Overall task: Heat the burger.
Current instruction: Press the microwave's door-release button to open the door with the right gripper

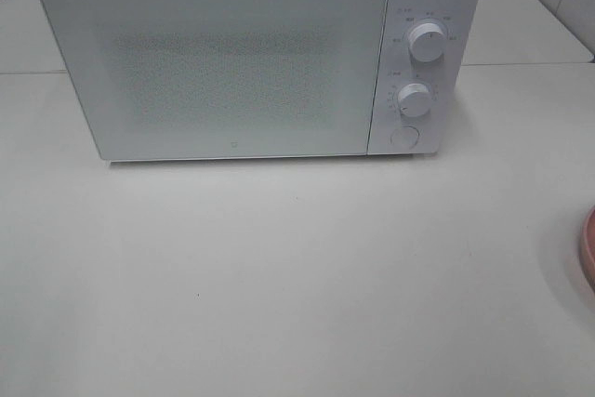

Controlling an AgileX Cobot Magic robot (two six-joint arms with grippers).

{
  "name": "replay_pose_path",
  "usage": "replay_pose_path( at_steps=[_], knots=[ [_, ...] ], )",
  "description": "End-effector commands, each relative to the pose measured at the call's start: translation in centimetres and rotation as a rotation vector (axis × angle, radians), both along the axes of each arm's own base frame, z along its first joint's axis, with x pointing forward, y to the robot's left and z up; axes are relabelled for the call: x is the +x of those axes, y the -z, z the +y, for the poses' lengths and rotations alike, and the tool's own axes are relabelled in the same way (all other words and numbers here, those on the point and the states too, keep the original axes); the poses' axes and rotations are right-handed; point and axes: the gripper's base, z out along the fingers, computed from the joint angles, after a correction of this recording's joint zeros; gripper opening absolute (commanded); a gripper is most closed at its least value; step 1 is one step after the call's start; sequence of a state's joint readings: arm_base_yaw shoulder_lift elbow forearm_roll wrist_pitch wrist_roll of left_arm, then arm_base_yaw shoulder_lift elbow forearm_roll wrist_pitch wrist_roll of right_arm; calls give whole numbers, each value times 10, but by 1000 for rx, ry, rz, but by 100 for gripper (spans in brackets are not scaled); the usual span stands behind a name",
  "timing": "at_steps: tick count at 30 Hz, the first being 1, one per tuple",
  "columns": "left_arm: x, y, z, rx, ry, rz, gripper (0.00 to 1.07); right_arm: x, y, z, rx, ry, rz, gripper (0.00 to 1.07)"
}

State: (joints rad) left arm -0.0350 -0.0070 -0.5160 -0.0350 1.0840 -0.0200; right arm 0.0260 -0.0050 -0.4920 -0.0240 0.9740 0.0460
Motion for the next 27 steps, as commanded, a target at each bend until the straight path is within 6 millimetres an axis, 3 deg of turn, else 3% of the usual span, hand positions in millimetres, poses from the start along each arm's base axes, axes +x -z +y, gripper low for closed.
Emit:
replay_pose_path(
  at_steps=[1, 16, 22, 27],
  knots=[
    [-1, -1, 0, -6, -1, -29, 98, -4, 0, -1, -1, 7, -46, 62],
    [-1, -1, 0, -6, -1, -29, 98, -4, 0, -1, -1, 7, -46, 63],
    [-1, -1, 0, -6, -1, -29, 98, -1, -7, -1, 13, 17, -45, 70],
    [-1, -1, 0, -6, -1, -29, 98, 15, -19, 0, 13, 18, -19, 76]
  ],
)
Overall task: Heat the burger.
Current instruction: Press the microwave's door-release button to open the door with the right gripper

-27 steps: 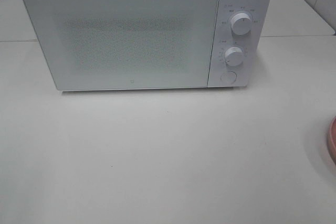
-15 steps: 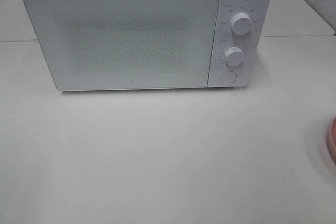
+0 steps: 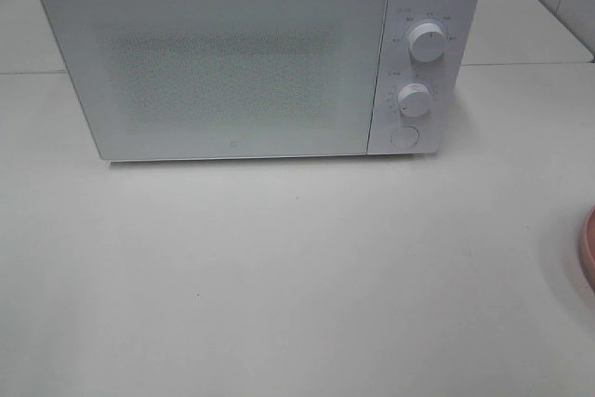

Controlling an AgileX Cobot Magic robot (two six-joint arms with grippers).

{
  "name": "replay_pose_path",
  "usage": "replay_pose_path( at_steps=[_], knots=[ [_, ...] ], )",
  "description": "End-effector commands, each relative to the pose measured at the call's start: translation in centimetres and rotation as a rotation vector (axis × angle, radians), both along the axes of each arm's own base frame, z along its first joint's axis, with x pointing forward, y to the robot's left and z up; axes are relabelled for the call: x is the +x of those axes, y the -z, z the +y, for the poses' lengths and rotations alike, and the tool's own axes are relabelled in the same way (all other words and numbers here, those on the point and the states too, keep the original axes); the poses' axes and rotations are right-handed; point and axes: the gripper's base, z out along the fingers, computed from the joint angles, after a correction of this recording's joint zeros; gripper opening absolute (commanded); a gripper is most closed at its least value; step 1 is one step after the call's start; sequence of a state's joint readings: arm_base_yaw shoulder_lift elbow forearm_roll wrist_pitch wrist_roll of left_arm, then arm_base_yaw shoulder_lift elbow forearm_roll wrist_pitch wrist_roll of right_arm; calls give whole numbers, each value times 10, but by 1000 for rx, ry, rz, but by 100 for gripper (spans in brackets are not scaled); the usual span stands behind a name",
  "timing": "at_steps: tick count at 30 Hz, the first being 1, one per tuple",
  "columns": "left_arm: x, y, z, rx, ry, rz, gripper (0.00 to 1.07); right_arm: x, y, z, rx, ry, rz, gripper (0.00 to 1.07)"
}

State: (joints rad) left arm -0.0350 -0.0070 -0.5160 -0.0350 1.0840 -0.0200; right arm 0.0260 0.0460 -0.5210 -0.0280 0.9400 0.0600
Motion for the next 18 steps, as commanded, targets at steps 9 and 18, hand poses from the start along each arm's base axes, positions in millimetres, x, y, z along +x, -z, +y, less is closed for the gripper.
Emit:
replay_pose_path(
  at_steps=[9, 18],
  knots=[
    [-1, -1, 0, -6, -1, -29, 98, 51, -16, 1, -52, -18, 17, 85],
    [-1, -1, 0, -6, -1, -29, 98, 90, -16, 2, -70, -33, 36, 88]
  ],
)
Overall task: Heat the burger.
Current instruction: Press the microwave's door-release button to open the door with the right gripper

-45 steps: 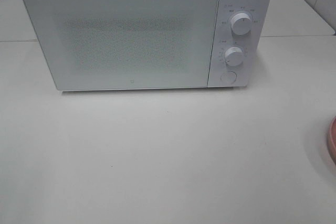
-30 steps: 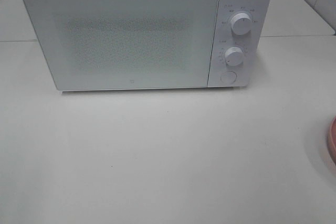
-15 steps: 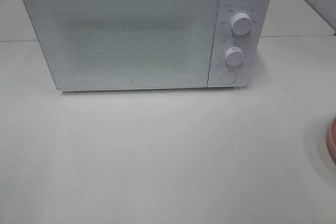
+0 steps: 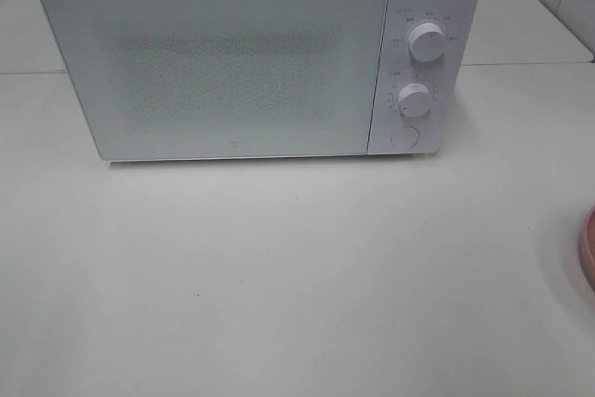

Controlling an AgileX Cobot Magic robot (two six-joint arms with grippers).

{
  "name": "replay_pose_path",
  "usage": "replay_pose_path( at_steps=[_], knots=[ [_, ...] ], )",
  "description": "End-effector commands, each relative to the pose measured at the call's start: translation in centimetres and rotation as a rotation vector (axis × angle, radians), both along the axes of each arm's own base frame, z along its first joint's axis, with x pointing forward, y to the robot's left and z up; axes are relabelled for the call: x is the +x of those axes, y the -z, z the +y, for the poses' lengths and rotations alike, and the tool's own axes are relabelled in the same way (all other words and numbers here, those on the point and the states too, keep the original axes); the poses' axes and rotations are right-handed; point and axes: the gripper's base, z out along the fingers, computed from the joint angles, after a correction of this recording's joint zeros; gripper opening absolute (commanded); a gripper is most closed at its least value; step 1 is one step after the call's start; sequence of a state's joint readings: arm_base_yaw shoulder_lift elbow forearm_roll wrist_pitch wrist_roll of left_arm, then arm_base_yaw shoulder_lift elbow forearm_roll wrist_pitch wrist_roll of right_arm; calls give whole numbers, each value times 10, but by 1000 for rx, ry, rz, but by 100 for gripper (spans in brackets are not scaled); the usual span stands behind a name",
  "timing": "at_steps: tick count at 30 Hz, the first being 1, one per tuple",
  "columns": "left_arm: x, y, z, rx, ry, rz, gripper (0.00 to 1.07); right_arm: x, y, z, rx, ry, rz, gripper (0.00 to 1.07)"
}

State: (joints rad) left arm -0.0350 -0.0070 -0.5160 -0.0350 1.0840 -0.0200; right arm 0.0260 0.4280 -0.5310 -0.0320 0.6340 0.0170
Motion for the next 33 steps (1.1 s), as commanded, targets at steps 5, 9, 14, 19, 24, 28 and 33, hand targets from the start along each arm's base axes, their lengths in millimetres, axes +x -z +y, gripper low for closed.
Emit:
replay_pose_path(
  at_steps=[5, 9, 14, 19, 24, 28, 33],
  knots=[
    [-1, -1, 0, -6, -1, -29, 98, 32, -2, 0, -23, -11, -39, 87],
    [-1, -1, 0, -6, -1, -29, 98, 57, 5, 1, -24, -15, -21, 86],
    [-1, -1, 0, -6, -1, -29, 98, 74, 12, 2, -24, -18, -2, 86],
    [-1, -1, 0, -6, -1, -29, 98, 99, 23, 3, -37, -31, 10, 85],
    [-1, -1, 0, -6, -1, -29, 98, 112, 30, 3, -49, -42, 1, 83],
    [-1, -1, 0, -6, -1, -29, 98, 125, 37, 4, -50, -46, -10, 82],
    [-1, -1, 0, -6, -1, -29, 98, 141, 49, 5, -48, -49, -13, 81]
  ],
)
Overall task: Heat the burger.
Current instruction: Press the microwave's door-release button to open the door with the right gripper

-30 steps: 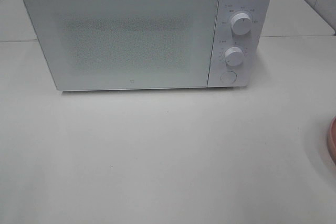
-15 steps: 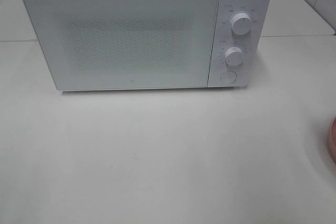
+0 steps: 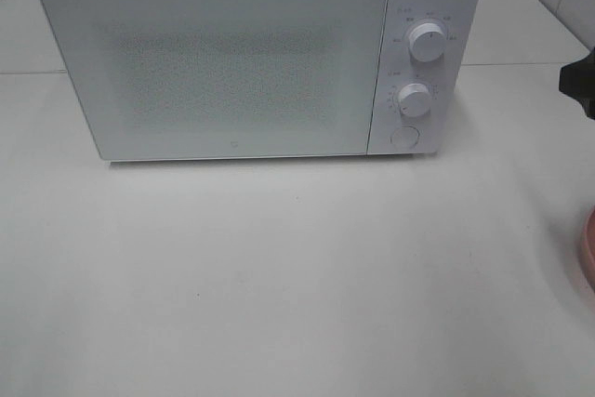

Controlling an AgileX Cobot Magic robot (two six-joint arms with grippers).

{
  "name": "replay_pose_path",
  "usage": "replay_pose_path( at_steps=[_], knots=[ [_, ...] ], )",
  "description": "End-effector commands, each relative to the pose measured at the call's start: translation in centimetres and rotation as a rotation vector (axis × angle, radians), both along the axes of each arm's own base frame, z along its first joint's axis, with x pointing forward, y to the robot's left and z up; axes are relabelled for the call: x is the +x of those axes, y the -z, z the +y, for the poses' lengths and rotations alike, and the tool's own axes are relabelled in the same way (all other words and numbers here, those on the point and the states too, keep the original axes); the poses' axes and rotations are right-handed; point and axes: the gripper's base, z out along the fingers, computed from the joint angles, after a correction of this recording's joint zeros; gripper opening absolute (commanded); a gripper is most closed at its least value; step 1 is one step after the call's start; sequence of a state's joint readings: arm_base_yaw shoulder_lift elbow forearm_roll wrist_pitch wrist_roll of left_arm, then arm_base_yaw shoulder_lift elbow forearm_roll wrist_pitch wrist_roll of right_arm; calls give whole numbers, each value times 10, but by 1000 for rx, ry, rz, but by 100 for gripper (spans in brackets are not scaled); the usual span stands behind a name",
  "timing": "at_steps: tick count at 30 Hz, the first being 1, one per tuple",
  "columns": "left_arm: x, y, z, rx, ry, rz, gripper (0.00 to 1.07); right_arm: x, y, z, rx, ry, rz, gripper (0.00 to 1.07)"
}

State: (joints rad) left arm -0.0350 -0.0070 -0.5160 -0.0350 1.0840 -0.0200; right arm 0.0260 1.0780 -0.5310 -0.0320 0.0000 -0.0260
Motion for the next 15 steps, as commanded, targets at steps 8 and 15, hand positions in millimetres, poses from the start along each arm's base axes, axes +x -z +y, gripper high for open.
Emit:
replay_pose_path(
  at_steps=[8, 15],
  knots=[
    [-1, -1, 0, -6, -1, -29, 98, 28, 15, 15, -7, -70, -70, 79],
    [-1, -1, 0, -6, -1, -29, 98, 36, 31, 37, 5, -151, -46, 77]
  ],
)
